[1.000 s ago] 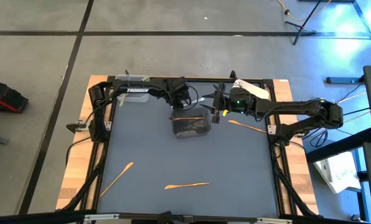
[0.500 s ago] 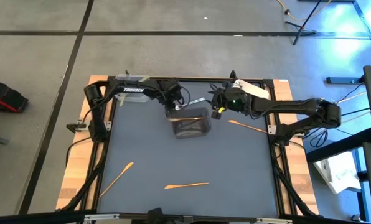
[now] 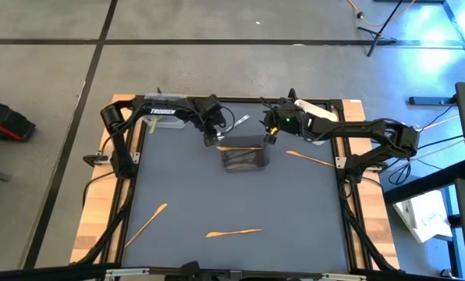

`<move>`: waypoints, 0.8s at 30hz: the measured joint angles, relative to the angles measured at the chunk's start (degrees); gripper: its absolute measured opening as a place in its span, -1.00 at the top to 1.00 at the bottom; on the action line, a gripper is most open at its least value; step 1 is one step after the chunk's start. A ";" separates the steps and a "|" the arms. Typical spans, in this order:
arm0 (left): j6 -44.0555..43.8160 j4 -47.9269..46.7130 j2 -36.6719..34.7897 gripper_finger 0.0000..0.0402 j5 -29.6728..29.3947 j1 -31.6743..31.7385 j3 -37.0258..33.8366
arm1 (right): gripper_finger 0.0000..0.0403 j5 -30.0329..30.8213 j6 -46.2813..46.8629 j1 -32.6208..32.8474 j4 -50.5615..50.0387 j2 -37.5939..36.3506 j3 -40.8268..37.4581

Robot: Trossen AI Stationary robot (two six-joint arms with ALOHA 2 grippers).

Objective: Sort silverware by color (type)
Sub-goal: Put the green spoon into the white bin

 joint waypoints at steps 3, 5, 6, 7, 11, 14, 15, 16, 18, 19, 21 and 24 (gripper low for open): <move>0.00 -1.37 -2.03 0.32 -0.87 -0.16 0.00 | 0.13 -0.84 0.00 0.02 0.20 0.02 0.00; 0.02 -2.29 -3.39 0.32 -0.99 -0.33 -0.09 | 0.13 -0.88 0.00 0.04 0.18 0.02 0.00; 0.08 -2.15 -4.15 0.32 -1.01 -0.54 -0.48 | 0.13 -0.95 0.00 0.04 0.22 0.01 0.00; 0.62 -2.11 -4.96 0.32 -1.01 -0.74 -1.07 | 0.13 -1.28 0.00 0.04 0.20 0.00 0.00; 4.06 -3.36 -7.96 0.32 -1.71 -3.02 -5.93 | 0.13 -1.29 0.71 0.04 0.06 0.00 0.00; 3.68 -2.20 -12.38 0.32 -6.14 -6.34 -11.66 | 0.13 -1.90 1.10 0.04 -0.68 0.00 0.00; 3.82 0.21 -14.27 0.32 -7.96 -7.50 -13.92 | 0.13 -2.77 1.33 0.04 -0.86 0.00 0.00; 4.62 3.41 -16.31 0.32 -9.78 -8.76 -16.48 | 0.13 -3.83 1.43 0.04 -0.87 0.01 0.00; 7.16 11.88 -20.09 0.32 -13.04 -11.26 -22.10 | 0.13 -5.87 1.53 0.04 -0.73 0.00 0.00; 8.33 16.64 -21.59 0.32 -14.36 -12.38 -24.85 | 0.13 -6.51 1.53 0.04 -0.57 0.01 0.00; 11.01 26.34 -23.37 0.32 -16.33 -13.84 -30.04 | 0.13 -7.27 1.55 0.05 -0.16 0.01 0.00; 16.28 36.04 -23.58 0.32 -18.37 -14.59 -35.23 | 0.13 -7.29 1.54 0.09 1.01 0.00 0.00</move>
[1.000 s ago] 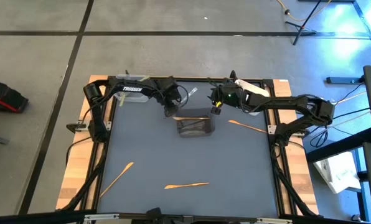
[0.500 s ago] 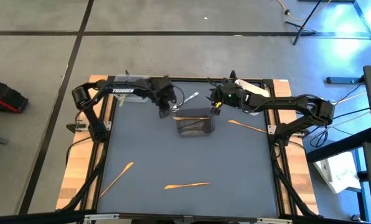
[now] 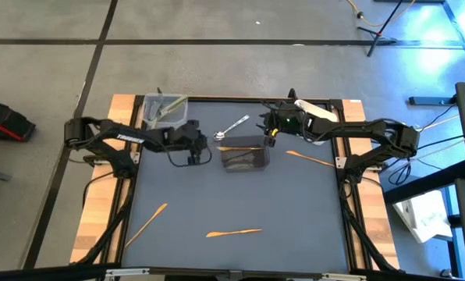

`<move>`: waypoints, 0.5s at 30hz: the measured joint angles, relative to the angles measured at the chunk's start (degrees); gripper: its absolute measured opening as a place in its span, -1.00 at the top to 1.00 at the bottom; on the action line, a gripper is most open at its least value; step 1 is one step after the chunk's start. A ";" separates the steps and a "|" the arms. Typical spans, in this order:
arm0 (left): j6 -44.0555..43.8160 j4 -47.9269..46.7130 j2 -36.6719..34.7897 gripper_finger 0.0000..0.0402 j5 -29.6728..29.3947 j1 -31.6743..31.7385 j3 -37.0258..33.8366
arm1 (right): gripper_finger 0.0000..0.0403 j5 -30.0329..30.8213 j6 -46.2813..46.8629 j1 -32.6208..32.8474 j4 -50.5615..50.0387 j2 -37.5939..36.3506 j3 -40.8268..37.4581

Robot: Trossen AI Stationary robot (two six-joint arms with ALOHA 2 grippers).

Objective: Sort silverware by color (type)
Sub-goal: Put the green spoon into the white bin

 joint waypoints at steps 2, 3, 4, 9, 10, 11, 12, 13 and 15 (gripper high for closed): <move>3.65 3.80 0.62 0.32 -0.48 -0.25 -1.73 | 0.13 0.01 0.02 0.00 1.54 0.00 0.00; 5.13 5.53 1.35 0.32 -1.15 -0.25 -2.12 | 0.13 0.01 0.01 0.00 2.38 0.00 0.00; 5.58 6.41 2.06 0.32 -2.03 -0.01 -2.42 | 0.13 0.01 -0.01 0.00 3.31 0.00 0.00; 7.10 8.10 7.43 0.32 -2.79 1.37 -0.40 | 0.13 -0.02 -0.25 0.00 5.78 0.00 0.00; 7.90 8.17 8.80 0.32 -3.31 1.56 0.41 | 0.13 -0.02 -0.29 0.00 5.90 0.00 0.00; 8.59 8.29 10.06 0.32 -3.82 1.79 1.33 | 0.13 -0.02 -0.43 0.00 6.11 0.00 0.00; 9.51 8.29 11.17 0.32 -4.19 2.02 2.26 | 0.13 -0.02 -0.46 -0.02 6.24 0.00 0.00; 10.41 8.32 12.18 0.32 -4.26 2.28 3.27 | 0.13 -0.02 -0.46 -0.02 6.24 0.00 0.00; 11.17 8.61 14.18 0.32 -4.58 2.55 5.27 | 0.13 -0.02 -0.46 -0.02 6.17 0.00 0.00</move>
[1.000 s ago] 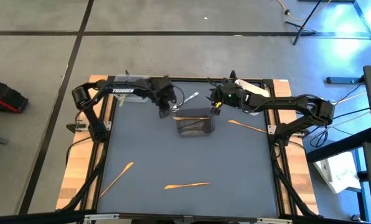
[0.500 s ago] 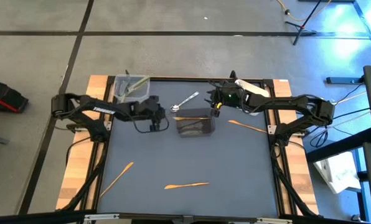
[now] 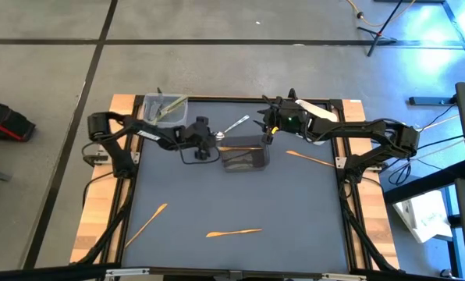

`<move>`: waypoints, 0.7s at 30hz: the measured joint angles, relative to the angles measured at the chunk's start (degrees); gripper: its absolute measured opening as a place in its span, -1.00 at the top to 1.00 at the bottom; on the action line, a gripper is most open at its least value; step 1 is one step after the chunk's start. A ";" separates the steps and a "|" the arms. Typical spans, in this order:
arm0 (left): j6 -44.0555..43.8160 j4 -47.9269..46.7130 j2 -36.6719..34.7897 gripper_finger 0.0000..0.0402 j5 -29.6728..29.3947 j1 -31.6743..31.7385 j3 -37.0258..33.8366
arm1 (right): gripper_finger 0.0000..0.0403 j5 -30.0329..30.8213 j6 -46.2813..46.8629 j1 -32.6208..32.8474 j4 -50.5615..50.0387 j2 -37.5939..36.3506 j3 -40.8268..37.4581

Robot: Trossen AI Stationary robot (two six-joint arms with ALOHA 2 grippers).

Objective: Sort silverware by color (type)
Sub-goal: Put the green spoon into the white bin

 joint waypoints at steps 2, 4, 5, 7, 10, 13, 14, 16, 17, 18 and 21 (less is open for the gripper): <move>-0.02 -0.12 1.69 0.32 -1.33 0.06 1.68 | 0.13 0.02 0.02 0.00 -0.15 0.00 0.00; 0.04 -0.11 2.80 0.32 -1.73 0.06 2.80 | 0.13 0.00 0.07 0.00 -0.54 0.00 0.00; 0.31 -0.09 3.42 0.32 -1.41 0.06 3.33 | 0.13 0.02 0.09 -0.02 -0.67 0.00 0.00; 1.94 -0.07 4.57 0.32 0.28 0.06 3.78 | 0.13 0.00 0.13 -0.02 -1.11 0.00 0.00; 4.34 0.49 5.71 0.32 0.58 0.06 4.00 | 0.13 0.00 0.27 -0.02 -1.68 0.00 0.00; 5.01 0.64 5.80 0.32 0.68 0.04 4.04 | 0.13 0.00 1.18 -0.02 -1.60 0.00 0.00; 5.02 0.89 5.81 0.32 0.72 0.04 4.01 | 0.13 0.00 1.31 -0.02 -1.60 0.00 0.00; 4.93 1.21 5.85 0.34 0.87 0.06 3.98 | 0.13 0.00 1.31 -0.02 -1.59 0.00 0.00; 4.85 1.21 5.85 0.36 0.96 0.06 3.98 | 0.13 0.00 1.32 -0.02 -1.56 0.00 0.00; 4.81 1.19 5.87 0.39 1.01 0.08 3.98 | 0.13 0.00 1.31 -0.02 -1.56 0.00 0.00; 4.22 1.07 5.92 0.52 1.99 0.69 3.98 | 0.13 0.00 1.31 -0.02 -1.53 0.00 0.00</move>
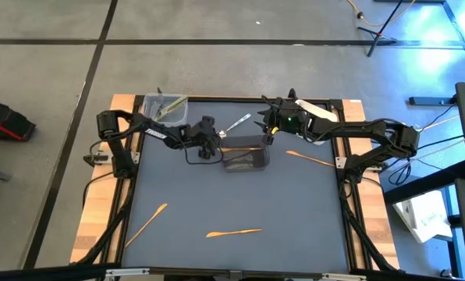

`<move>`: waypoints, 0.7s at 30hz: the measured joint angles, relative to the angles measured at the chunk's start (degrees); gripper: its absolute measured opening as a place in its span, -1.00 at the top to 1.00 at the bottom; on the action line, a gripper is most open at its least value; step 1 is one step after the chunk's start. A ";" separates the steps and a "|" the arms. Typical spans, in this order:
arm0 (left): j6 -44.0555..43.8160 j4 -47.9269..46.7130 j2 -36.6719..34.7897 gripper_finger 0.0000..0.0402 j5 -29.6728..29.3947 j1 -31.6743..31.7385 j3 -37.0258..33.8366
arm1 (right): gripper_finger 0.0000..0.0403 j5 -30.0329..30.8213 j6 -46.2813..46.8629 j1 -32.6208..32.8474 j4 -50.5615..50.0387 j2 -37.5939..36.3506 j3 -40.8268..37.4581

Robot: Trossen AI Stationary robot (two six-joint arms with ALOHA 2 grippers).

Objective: Sort silverware by color (type)
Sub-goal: Put the green spoon into the white bin

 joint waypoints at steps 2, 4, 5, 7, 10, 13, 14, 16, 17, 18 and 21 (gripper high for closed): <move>-0.47 -0.08 0.03 0.63 1.31 0.37 0.00 | 0.13 0.00 0.00 0.00 0.04 0.00 0.00; -0.52 -0.18 0.08 0.76 2.24 0.59 0.00 | 0.13 0.00 0.00 0.00 0.04 0.00 0.00; -0.55 -0.21 0.08 0.82 2.13 0.57 0.00 | 0.13 0.00 0.00 0.00 0.06 0.00 0.00; -0.84 -0.27 0.08 0.93 1.40 0.51 -0.06 | 0.13 0.00 0.00 0.00 0.06 0.00 0.00; -1.72 -0.48 -0.30 0.96 -1.20 0.37 -0.09 | 0.13 0.00 0.00 0.00 -0.13 0.00 0.00; -2.60 -2.25 -1.24 0.96 -3.61 0.07 -0.13 | 0.13 0.00 0.51 0.00 -0.16 0.00 0.00; -3.41 -3.27 -1.88 0.97 -3.84 -0.14 -0.17 | 0.13 0.00 0.86 0.00 -0.15 0.00 0.00; -5.92 -5.93 -3.38 0.98 -4.15 -0.77 -0.19 | 0.13 0.00 1.05 0.02 -0.13 0.00 0.00; -7.58 -7.90 -4.65 0.98 -4.24 -1.23 -0.23 | 0.13 -0.06 1.22 0.23 -0.01 0.00 0.02; -9.43 -9.56 -6.17 0.98 -4.30 -1.88 -0.24 | 0.13 -0.31 1.36 0.80 0.00 0.00 0.22; -15.00 -14.84 -11.08 0.98 -5.22 -4.69 -0.24 | 0.13 -0.48 1.31 2.81 0.08 -0.27 1.16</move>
